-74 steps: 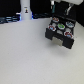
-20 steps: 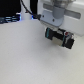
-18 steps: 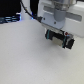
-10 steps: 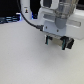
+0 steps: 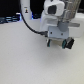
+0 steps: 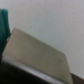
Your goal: Open the kcup holder, insert the kcup into the holder, and close the kcup holder
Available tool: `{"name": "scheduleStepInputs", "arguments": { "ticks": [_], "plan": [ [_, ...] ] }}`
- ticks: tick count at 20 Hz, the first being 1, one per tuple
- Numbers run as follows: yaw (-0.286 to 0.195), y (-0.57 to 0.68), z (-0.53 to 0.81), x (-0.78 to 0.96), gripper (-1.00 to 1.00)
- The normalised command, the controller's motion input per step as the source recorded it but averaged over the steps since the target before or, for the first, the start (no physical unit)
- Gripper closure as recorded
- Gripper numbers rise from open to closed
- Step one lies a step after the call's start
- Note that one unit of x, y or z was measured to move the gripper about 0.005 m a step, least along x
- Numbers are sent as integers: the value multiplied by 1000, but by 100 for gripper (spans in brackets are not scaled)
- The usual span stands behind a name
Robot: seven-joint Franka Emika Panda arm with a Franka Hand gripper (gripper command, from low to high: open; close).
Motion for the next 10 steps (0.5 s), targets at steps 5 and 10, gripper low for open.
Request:
{"name": "scheduleStepInputs", "arguments": {
  "ticks": [5, 10],
  "plan": [
    [87, 540, 55, -215, -100],
    [104, 469, 30, -549, -100]
  ]
}}
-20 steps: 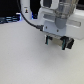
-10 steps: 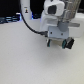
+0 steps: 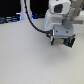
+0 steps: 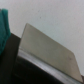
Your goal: Open the kcup holder, insert the kcup into the holder, and close the kcup holder
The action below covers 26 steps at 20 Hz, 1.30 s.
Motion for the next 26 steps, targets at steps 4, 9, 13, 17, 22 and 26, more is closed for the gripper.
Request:
{"name": "scheduleStepInputs", "arguments": {
  "ticks": [4, 9, 13, 17, 22, 26],
  "plan": [
    [121, 411, 25, -568, -100],
    [111, 452, 37, -606, -100],
    [105, 468, 40, -619, -100],
    [93, 468, 19, -655, -100],
    [80, 455, 4, -706, -100],
    [81, 468, 7, -670, -100]
  ]
}}
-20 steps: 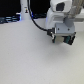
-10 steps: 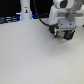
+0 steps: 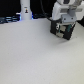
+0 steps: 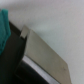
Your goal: Open the kcup holder, insert the kcup into the holder, and close the kcup holder
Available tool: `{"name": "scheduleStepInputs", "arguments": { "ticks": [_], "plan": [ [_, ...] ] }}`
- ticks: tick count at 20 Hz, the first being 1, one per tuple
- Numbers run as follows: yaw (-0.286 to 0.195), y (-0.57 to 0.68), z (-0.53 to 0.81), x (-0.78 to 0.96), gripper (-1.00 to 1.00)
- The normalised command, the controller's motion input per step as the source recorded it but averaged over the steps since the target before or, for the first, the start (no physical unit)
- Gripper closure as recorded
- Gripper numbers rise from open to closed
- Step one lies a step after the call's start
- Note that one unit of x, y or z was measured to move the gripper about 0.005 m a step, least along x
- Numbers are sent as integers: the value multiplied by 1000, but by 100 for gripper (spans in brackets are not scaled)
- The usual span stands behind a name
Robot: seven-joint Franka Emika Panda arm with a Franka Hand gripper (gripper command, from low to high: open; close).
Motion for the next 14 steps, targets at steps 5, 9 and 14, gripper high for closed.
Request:
{"name": "scheduleStepInputs", "arguments": {
  "ticks": [5, 9, 14],
  "plan": [
    [95, 433, 15, -625, -100],
    [101, 393, 373, -299, -100],
    [48, 256, 904, 24, -100]
  ]
}}
